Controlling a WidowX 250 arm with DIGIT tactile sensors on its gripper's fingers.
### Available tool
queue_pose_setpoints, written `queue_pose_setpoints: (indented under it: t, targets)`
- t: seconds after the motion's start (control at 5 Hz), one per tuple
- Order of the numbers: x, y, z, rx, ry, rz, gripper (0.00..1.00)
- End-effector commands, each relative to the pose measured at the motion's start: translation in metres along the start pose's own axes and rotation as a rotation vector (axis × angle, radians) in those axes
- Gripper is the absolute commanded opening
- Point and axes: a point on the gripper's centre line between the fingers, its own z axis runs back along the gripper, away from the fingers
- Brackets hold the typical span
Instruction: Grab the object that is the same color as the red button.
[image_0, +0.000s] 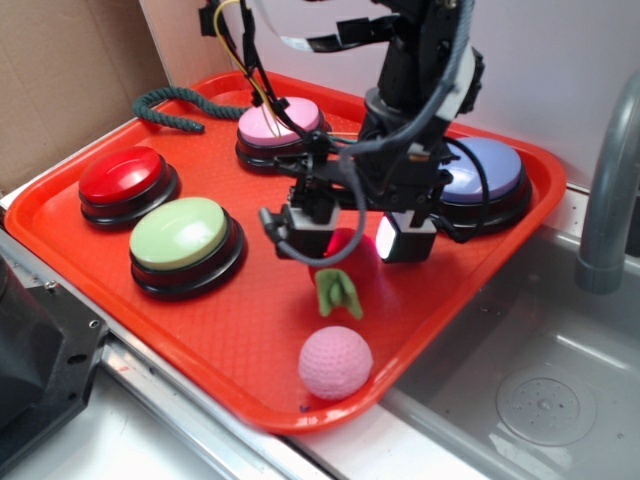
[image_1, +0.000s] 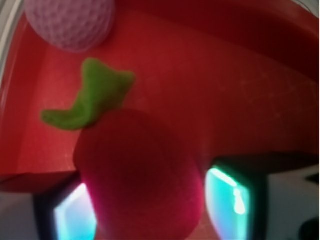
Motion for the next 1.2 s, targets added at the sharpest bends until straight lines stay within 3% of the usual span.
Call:
queue_pose_setpoints:
  t: [0.0, 0.2, 0.4, 0.8, 1.0]
  targets:
    - [-0.009, -0.037, 0.026, 0.203, 0.001, 0.470, 0.00]
    - [-0.015, -0.063, 0.064, 0.342, 0.007, 0.737, 0.00]
    - [-0.035, -0.085, 0.105, 0.462, -0.030, 0.992, 0.00]
    - [-0.061, -0.128, 0.156, 0.596, -0.106, 1.499, 0.00]
    - [-0.068, -0.133, 0.158, 0.497, -0.207, 1.746, 0.00]
